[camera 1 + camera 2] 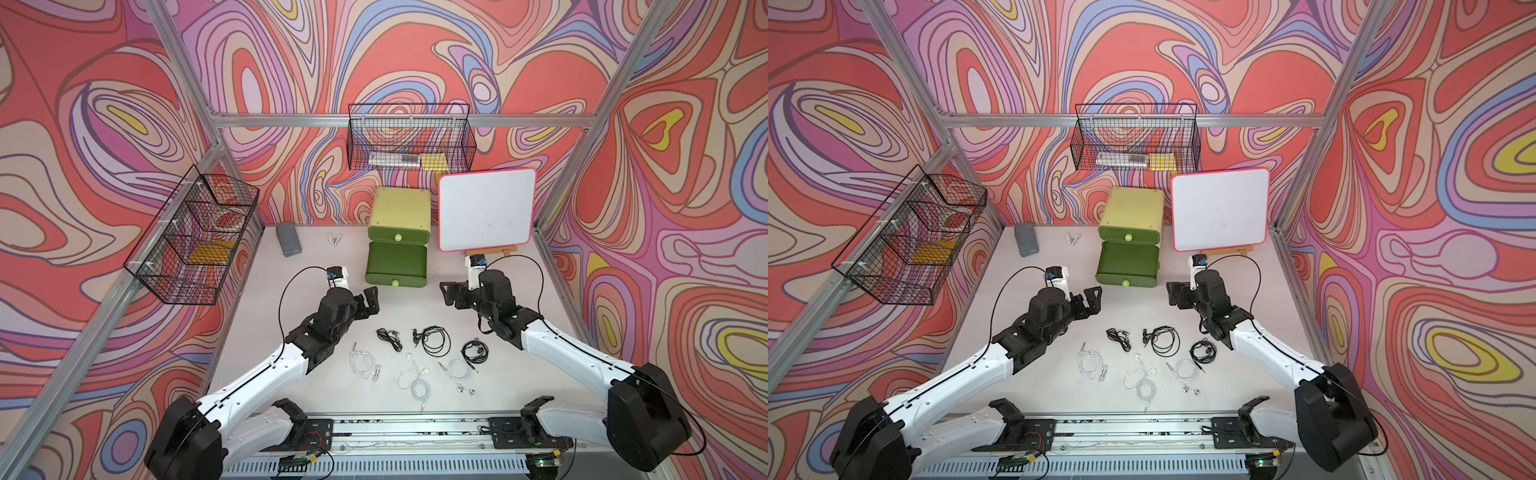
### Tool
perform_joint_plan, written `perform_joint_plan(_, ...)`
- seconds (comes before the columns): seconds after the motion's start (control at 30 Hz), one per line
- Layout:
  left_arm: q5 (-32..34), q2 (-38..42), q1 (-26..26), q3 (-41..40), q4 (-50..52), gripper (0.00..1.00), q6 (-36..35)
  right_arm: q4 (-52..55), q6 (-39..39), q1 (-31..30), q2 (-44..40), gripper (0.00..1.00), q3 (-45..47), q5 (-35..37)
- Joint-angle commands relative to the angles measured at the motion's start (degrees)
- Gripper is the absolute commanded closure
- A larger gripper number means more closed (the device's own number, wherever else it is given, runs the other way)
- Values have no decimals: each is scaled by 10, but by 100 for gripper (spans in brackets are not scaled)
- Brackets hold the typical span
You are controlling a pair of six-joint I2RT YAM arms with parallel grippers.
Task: Place the wired earphones into the drawer by color
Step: Open the drawer in the storage box, then pick up the wired earphones from the center of the board.
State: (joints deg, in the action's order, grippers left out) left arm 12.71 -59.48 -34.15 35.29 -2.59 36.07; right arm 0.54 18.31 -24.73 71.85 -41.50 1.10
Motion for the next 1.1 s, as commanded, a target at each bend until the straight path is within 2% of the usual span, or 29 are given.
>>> perform_joint_plan(0.0,35,41,0,-34,68,1,-61,55,41,0,0,12,-18,-56)
perform_joint_plan(0.13,52,99,-1,-85,77,1,-76,74,56,-26,5,12,-16,-96)
perform_joint_plan(0.37,66,169,0,-147,81,1,-107,105,31,-159,64,16,-43,-76)
perform_joint_plan(0.53,58,196,0,-182,68,1,-127,123,40,-217,134,21,-78,-88)
perform_joint_plan(0.83,53,234,0,-203,58,1,-136,131,62,-253,211,30,-113,-101)
perform_joint_plan(1.07,57,238,0,-204,60,1,-134,154,69,-268,250,36,-137,-69)
